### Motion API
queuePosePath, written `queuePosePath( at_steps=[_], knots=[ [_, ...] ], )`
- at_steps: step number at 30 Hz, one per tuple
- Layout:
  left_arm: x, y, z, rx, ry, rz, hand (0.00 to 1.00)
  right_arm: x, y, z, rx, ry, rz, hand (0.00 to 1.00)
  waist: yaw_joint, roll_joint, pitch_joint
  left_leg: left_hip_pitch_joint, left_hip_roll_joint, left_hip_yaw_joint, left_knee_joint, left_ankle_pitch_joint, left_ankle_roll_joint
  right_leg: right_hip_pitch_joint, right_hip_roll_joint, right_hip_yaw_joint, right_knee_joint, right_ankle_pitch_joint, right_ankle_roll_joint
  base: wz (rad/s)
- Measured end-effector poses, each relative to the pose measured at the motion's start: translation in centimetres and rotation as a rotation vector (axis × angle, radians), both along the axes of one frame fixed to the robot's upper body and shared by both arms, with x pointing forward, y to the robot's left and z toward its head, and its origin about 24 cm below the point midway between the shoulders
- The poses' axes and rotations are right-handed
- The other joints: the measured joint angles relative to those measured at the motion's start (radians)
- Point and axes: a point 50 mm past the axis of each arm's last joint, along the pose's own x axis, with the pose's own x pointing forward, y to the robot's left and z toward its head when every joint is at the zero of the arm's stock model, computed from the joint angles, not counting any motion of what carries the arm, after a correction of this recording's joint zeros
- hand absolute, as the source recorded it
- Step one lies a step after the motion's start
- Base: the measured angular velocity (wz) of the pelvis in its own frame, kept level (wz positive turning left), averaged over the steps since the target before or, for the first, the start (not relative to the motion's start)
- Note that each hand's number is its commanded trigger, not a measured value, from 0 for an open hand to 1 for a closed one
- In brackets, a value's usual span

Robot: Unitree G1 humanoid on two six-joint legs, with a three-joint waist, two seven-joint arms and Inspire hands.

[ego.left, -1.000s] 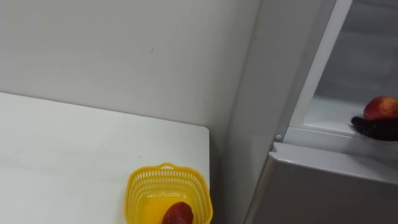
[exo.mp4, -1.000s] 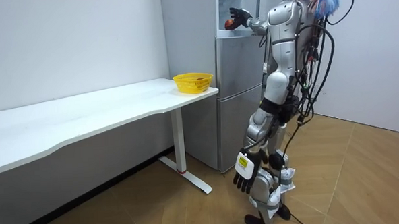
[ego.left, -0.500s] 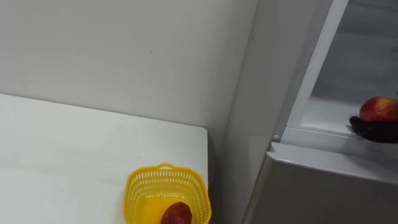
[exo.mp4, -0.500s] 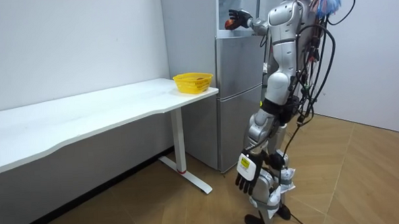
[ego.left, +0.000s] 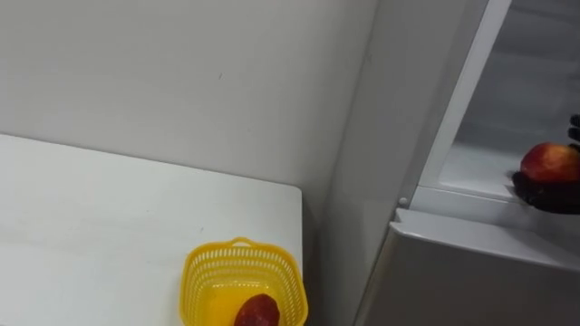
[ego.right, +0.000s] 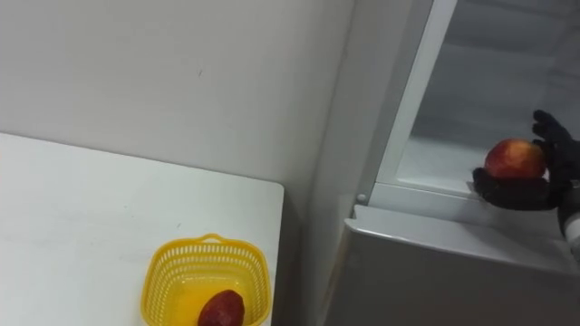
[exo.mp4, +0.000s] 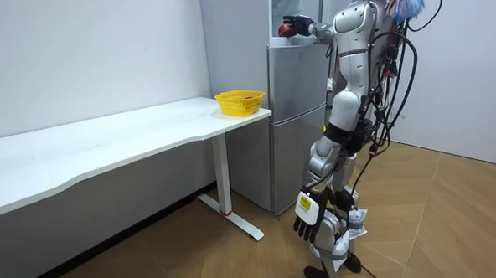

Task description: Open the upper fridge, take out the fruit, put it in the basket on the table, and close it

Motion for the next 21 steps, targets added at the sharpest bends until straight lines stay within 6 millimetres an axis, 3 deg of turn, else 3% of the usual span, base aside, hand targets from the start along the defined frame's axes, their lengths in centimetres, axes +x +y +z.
queuePosePath(
  at_steps=[21],
  knots=[
    [0.31,0.69,0.25,0.015,0.01,-0.009,0.0,0.26,-0.88,0.3,0.004,0.031,-0.004,1.0,0.003,0.008,-0.0012,0.018,0.001,0.001,0.0,0.0,0.0,0.017,0.0,-0.004,0.0,0.0,0.0,0.0]
  ],
)
